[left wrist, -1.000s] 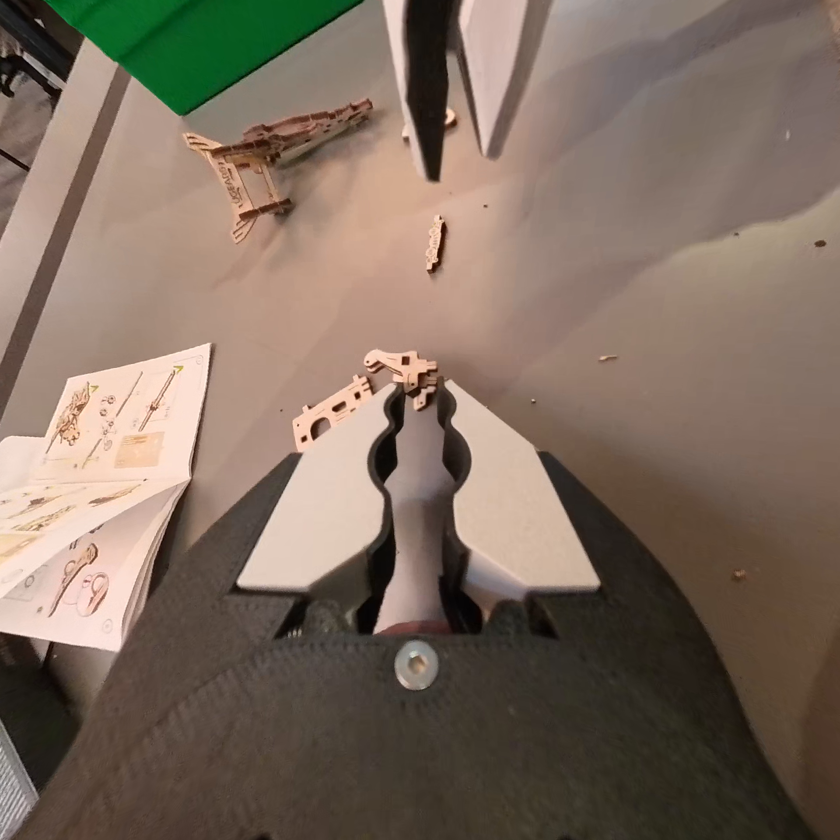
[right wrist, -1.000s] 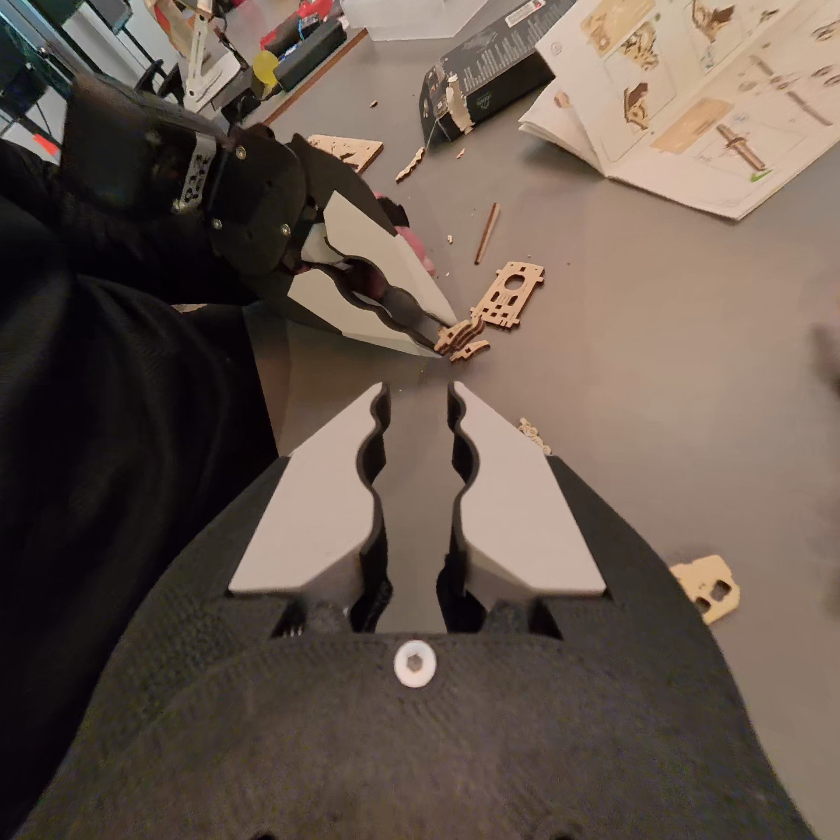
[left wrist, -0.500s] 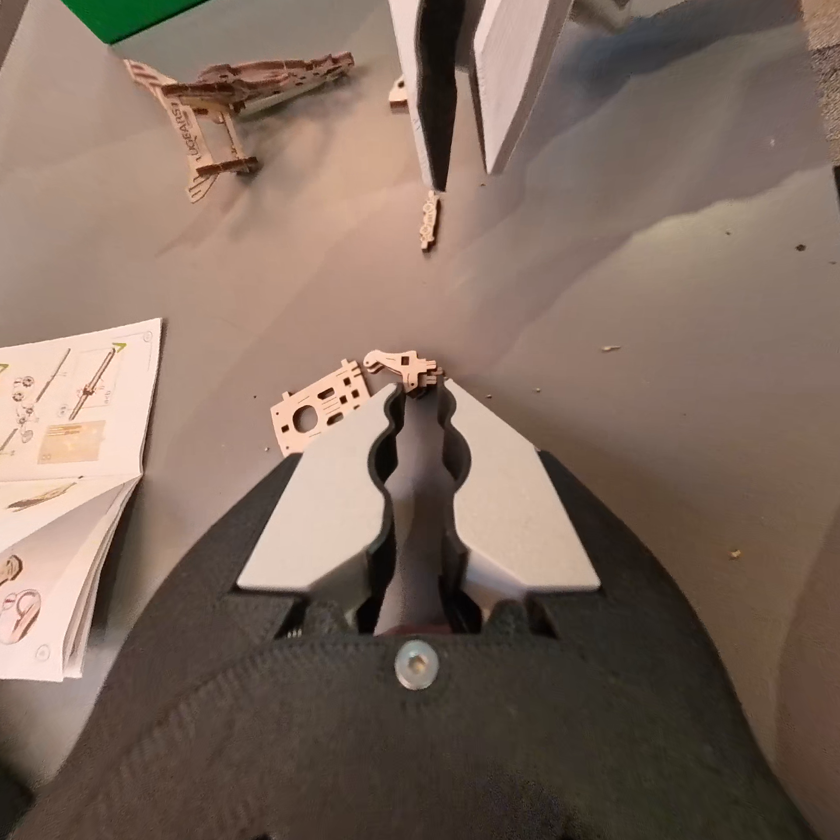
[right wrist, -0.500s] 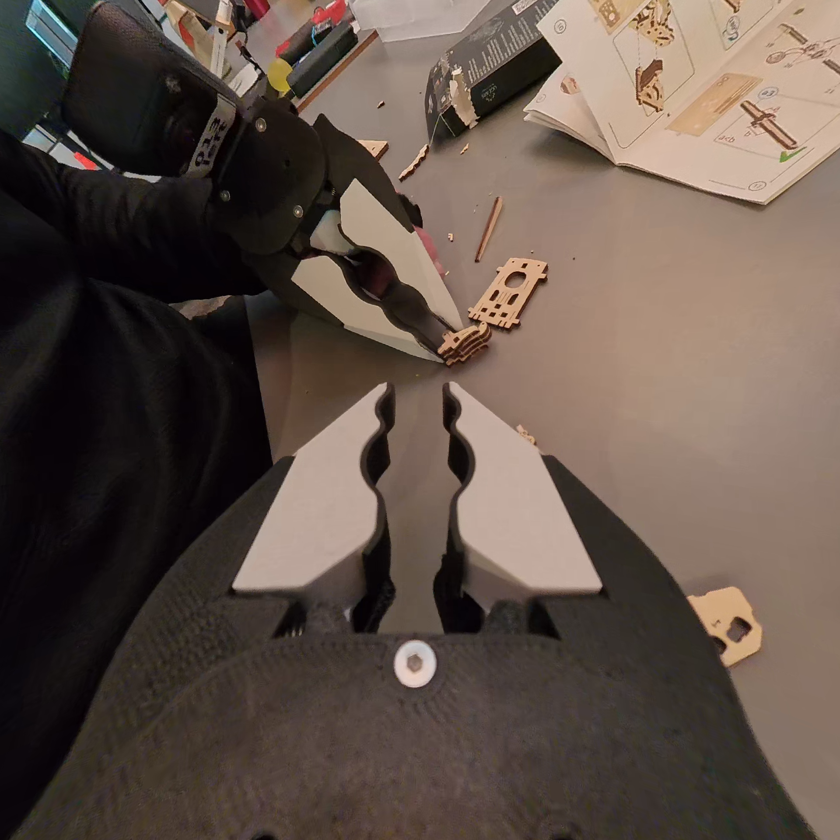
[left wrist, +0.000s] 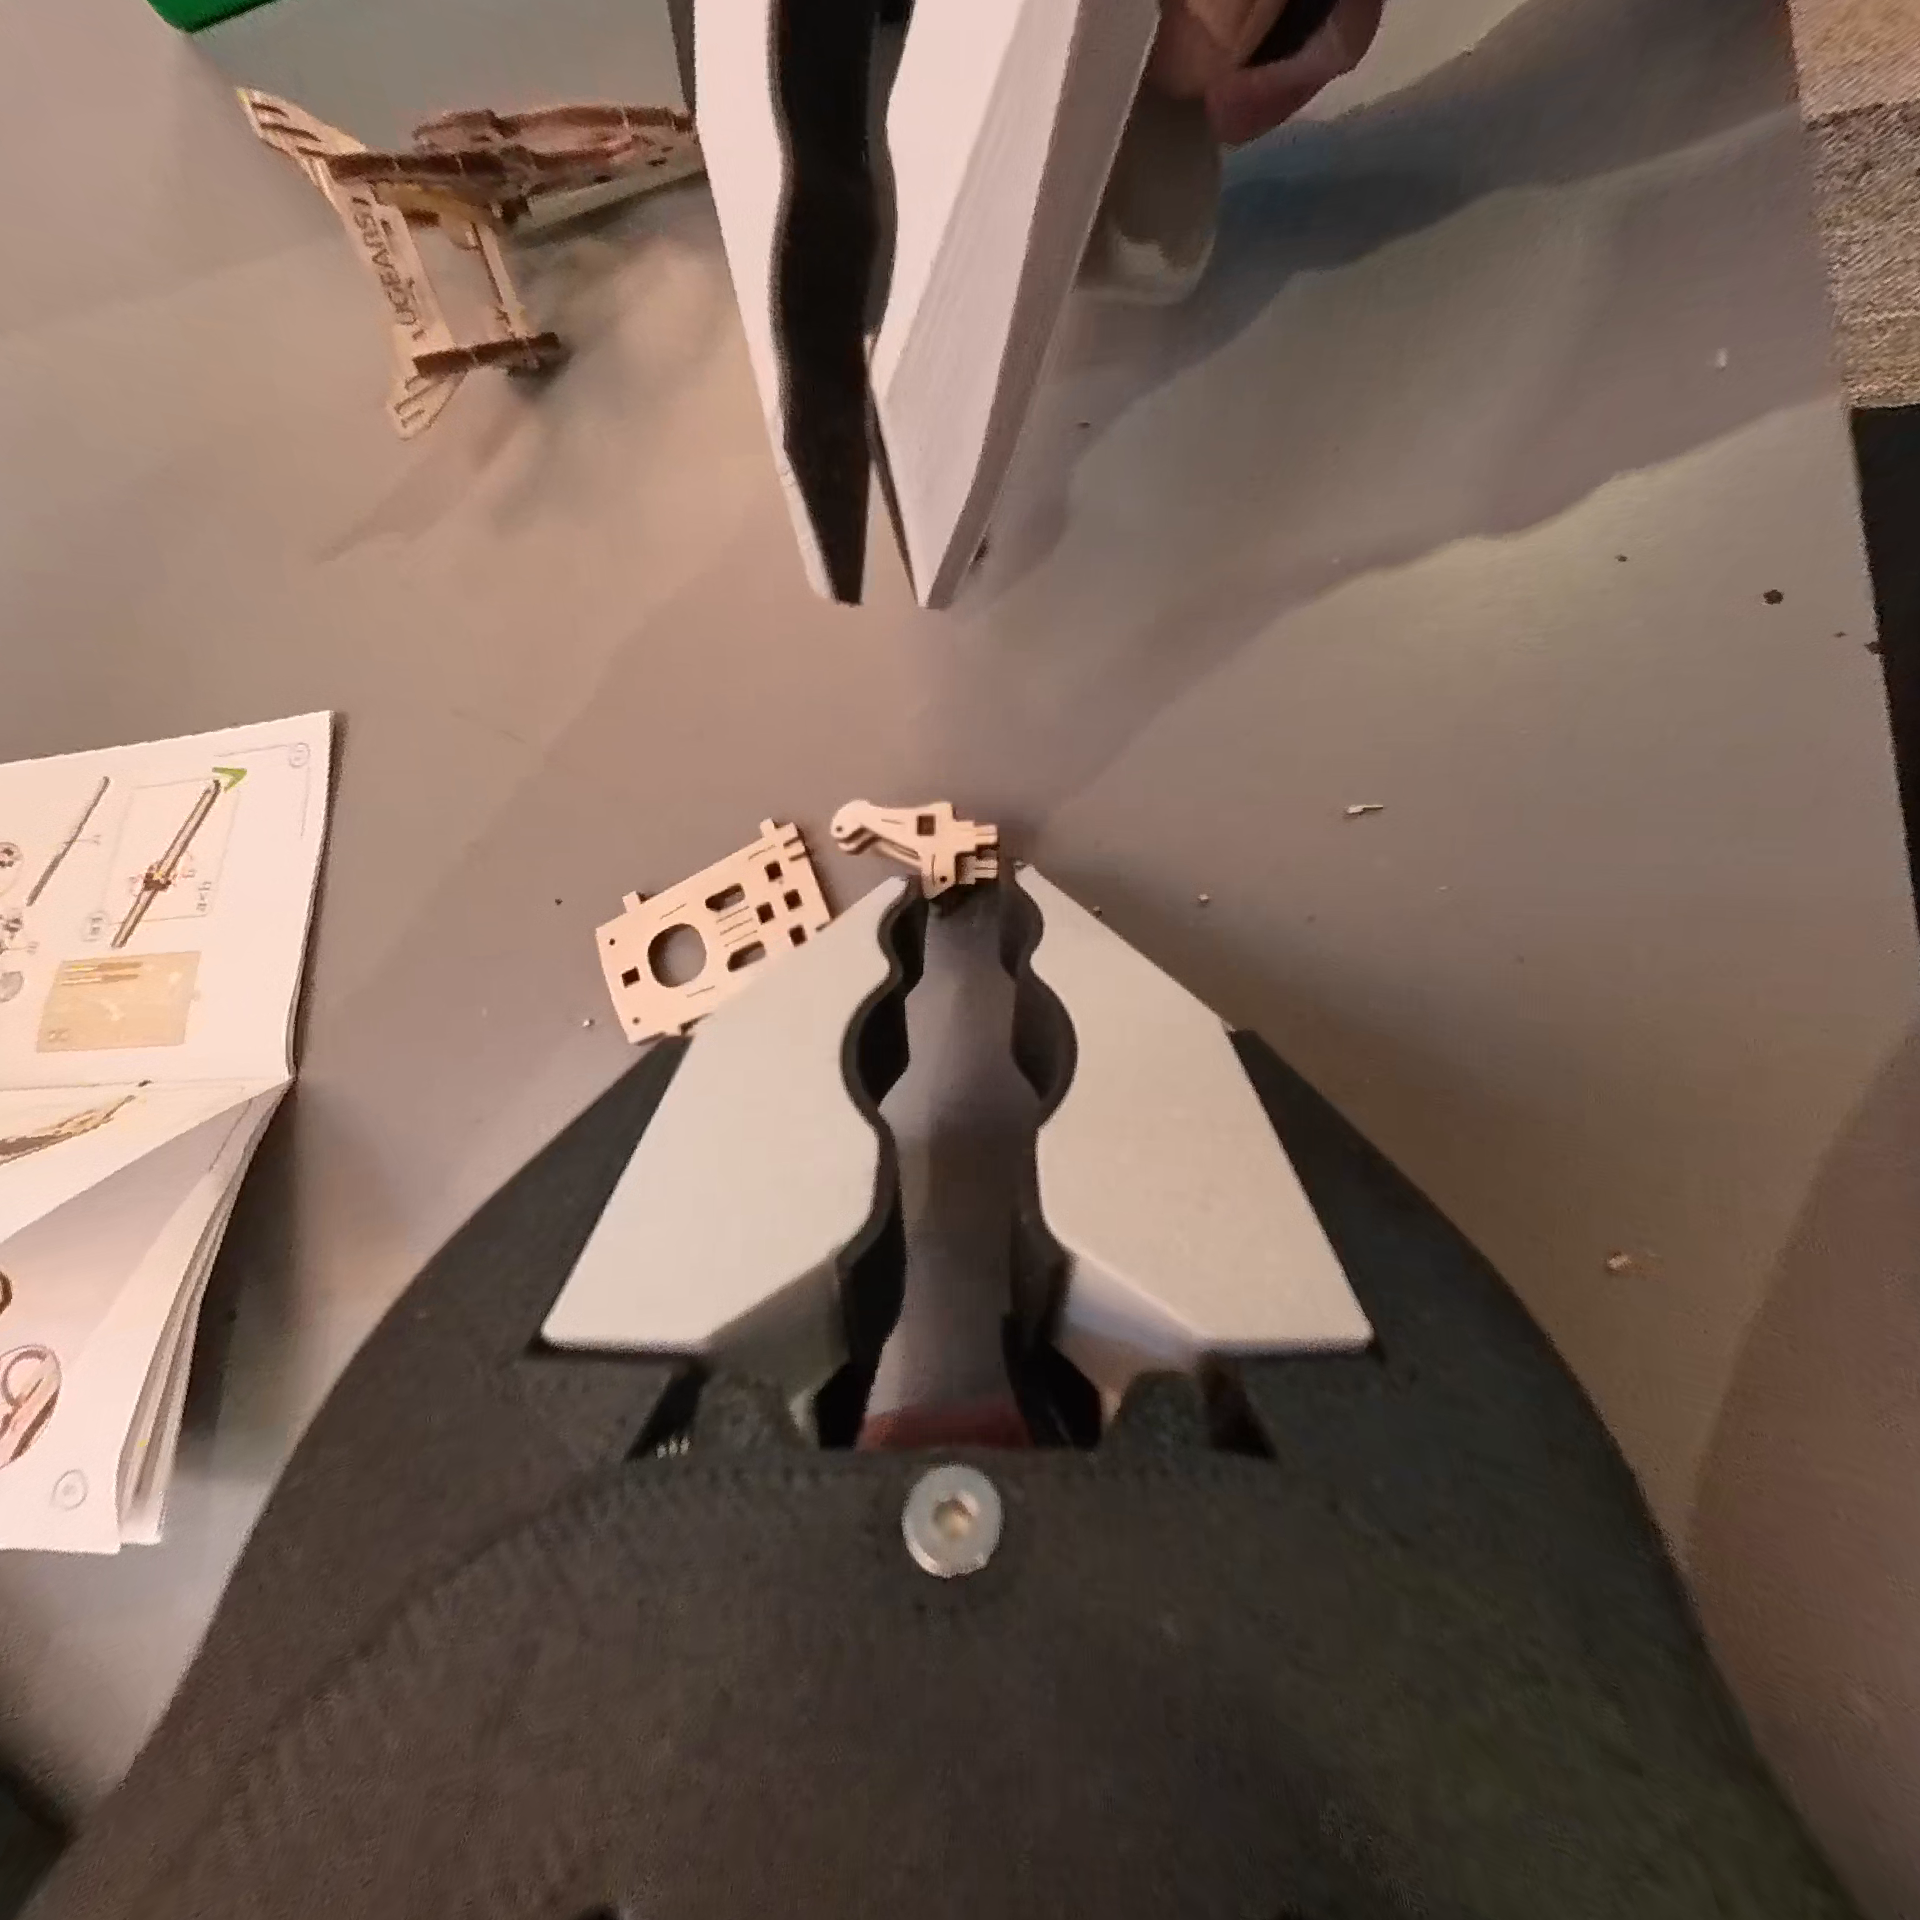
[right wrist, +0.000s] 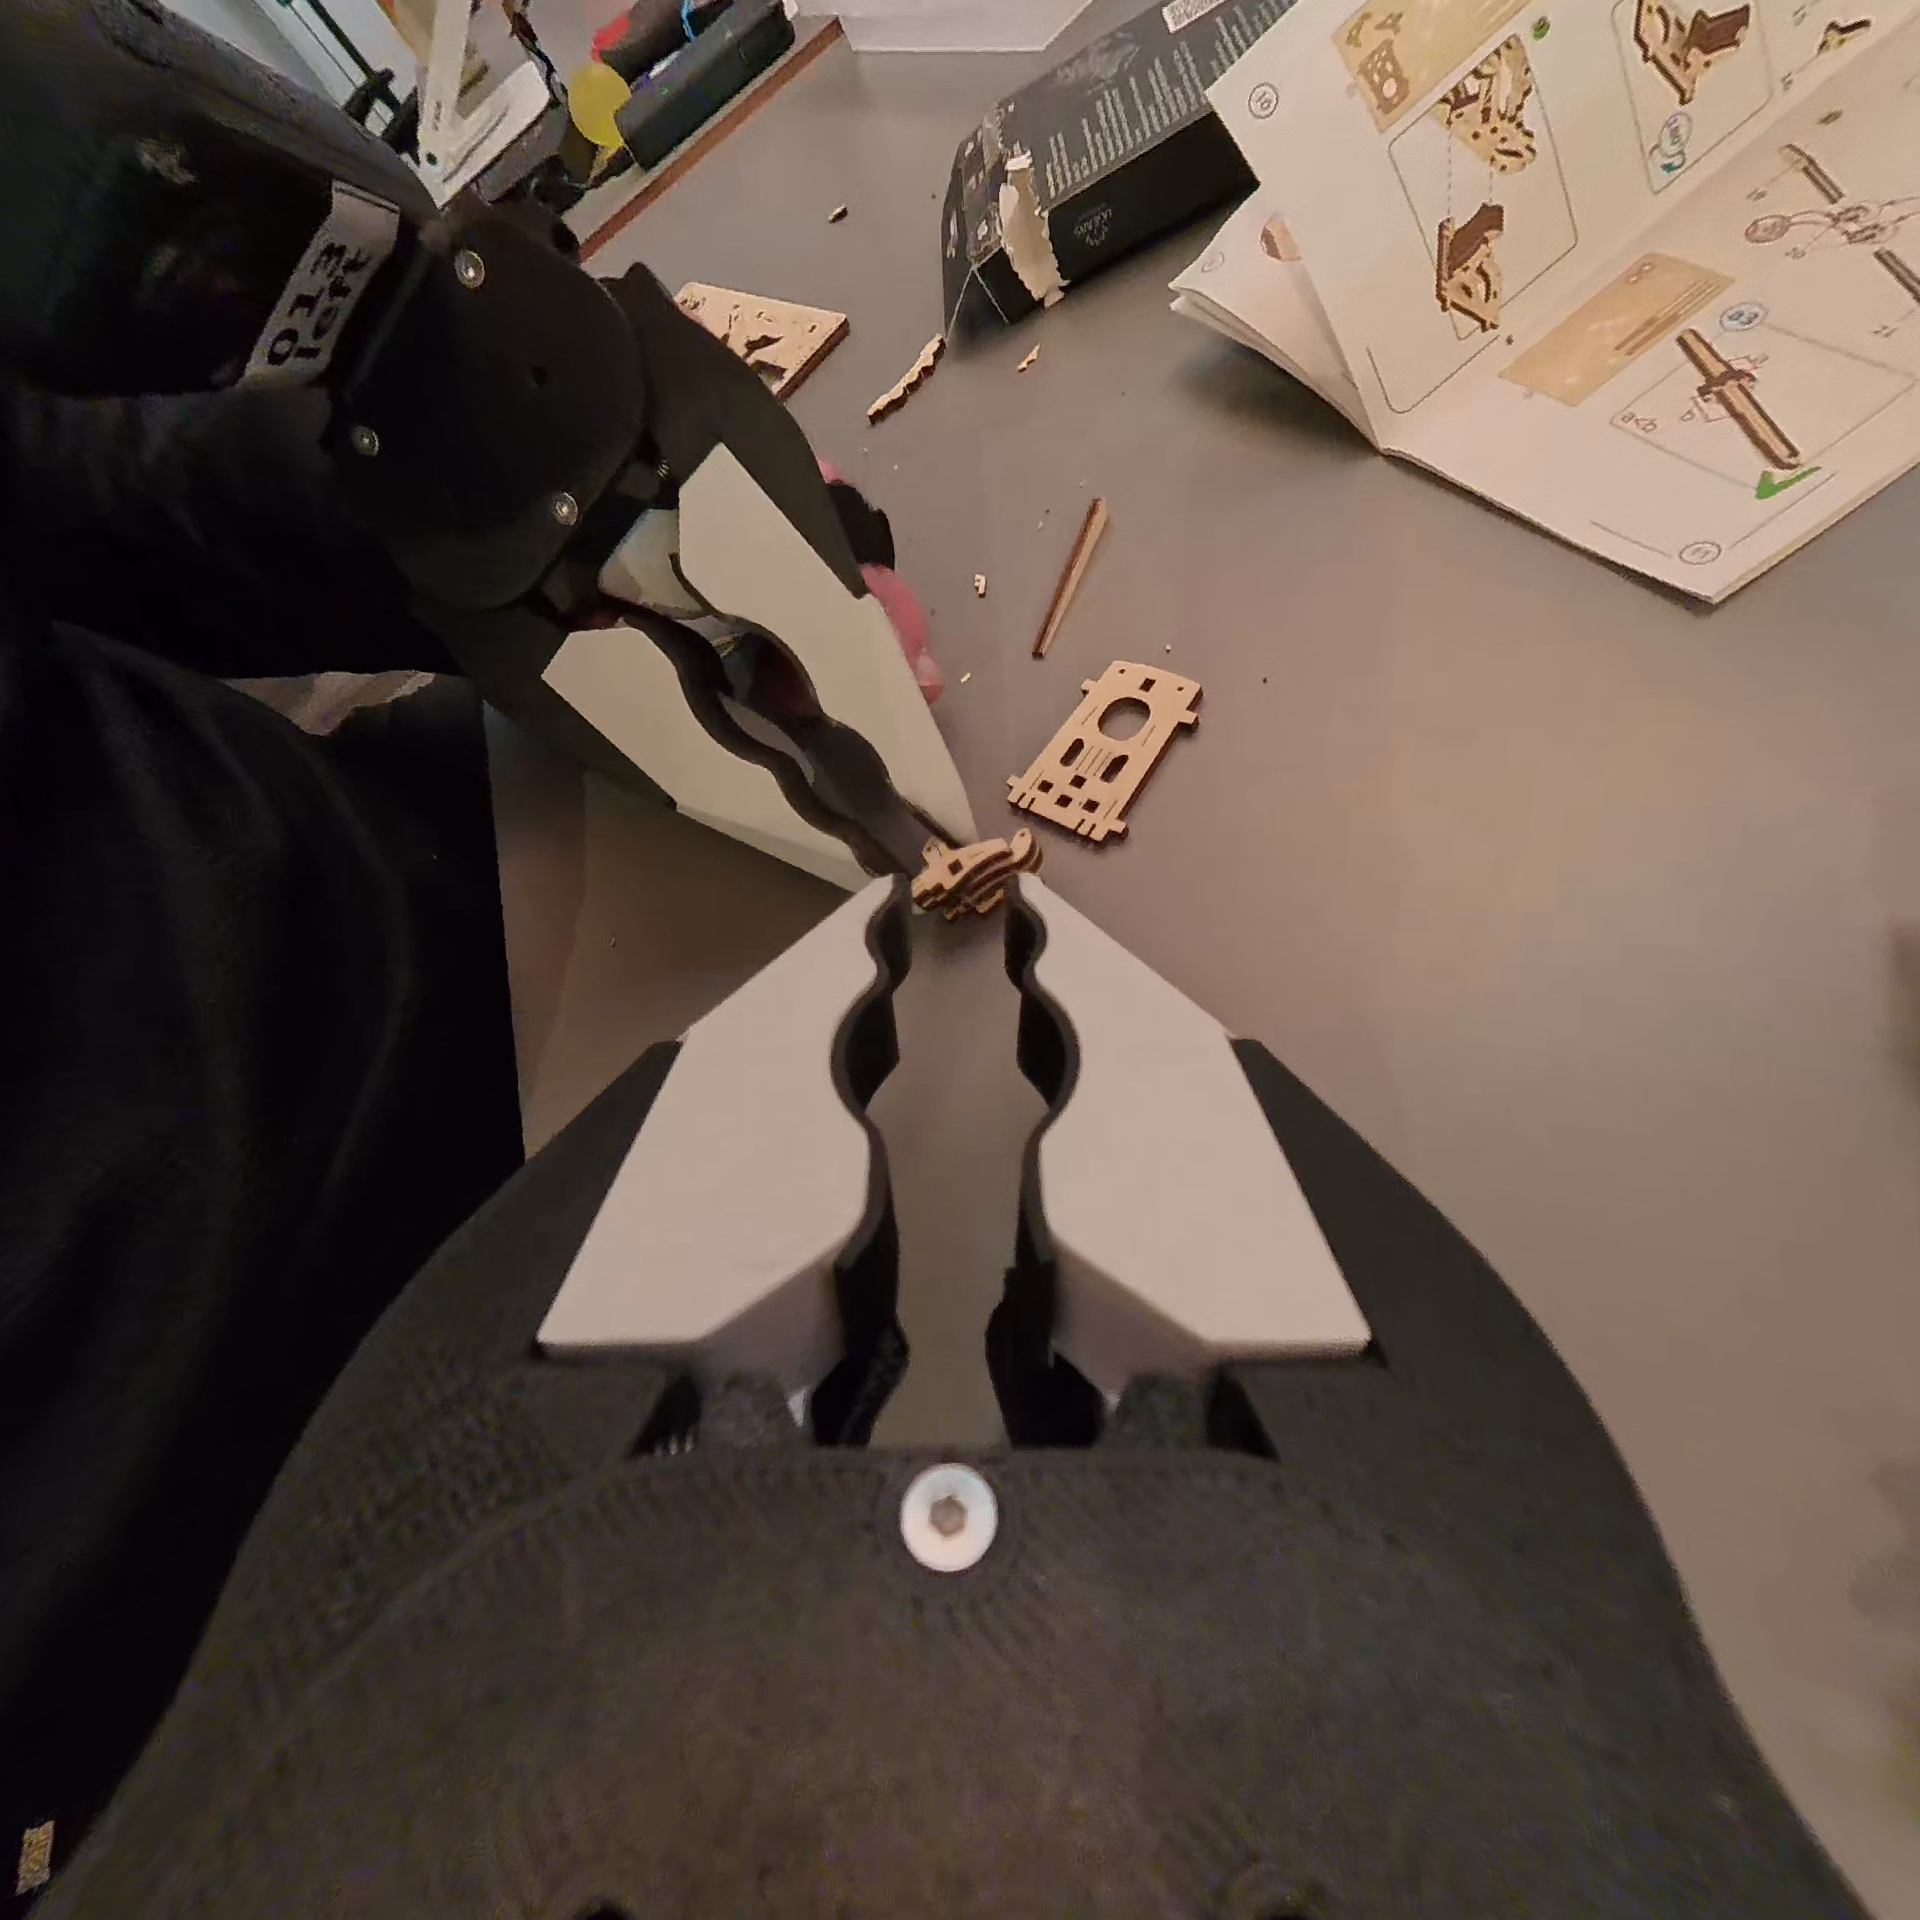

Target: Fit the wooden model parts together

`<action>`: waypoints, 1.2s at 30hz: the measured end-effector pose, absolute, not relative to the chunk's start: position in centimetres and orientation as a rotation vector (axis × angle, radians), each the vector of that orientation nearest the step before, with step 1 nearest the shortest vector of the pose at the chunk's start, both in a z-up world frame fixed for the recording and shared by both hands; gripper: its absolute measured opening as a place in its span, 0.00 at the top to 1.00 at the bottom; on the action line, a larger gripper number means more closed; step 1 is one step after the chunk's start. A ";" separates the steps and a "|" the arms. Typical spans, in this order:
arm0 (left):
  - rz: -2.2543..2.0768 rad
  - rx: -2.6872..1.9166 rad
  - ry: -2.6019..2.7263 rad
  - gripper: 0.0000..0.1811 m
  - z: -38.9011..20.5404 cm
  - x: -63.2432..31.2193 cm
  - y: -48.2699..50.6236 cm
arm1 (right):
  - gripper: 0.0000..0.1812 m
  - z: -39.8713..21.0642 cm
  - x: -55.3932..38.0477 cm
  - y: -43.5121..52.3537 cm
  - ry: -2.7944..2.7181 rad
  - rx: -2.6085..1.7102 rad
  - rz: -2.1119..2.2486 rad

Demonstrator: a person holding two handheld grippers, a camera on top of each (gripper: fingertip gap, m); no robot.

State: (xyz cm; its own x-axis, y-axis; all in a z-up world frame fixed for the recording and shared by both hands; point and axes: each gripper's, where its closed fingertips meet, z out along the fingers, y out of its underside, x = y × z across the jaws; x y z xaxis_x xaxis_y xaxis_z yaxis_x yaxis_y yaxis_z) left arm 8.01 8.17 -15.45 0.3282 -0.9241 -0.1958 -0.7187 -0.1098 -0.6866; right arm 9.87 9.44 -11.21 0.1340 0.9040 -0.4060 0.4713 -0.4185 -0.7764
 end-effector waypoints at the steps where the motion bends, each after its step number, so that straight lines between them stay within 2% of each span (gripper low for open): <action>1: -0.360 -1.895 1.443 0.94 -15.6 7.9 8.2 | 0.92 -11.2 9.9 9.5 -1.315 -1.951 1.228; 13: -0.381 -1.954 1.390 0.94 -15.6 7.9 8.4 | 0.94 -12.0 9.4 9.1 -1.386 -1.962 1.199; 20: -0.401 -1.967 1.387 0.94 -15.6 7.9 8.4 | 1.00 -13.9 7.3 9.3 -1.613 -1.946 1.000; 36: -0.409 -1.972 1.396 0.94 -15.6 8.0 8.4 | 1.00 -13.9 6.9 9.3 -1.535 -1.972 1.198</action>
State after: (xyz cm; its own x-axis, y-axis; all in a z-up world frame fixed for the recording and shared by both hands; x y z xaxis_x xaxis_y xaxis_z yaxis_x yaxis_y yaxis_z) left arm 7.95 8.38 -15.65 0.3763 -0.9180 -0.1250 -0.7053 -0.1963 -0.6812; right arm 6.87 9.28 -13.90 0.0459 0.9178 -0.3943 0.6054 -0.3395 -0.7199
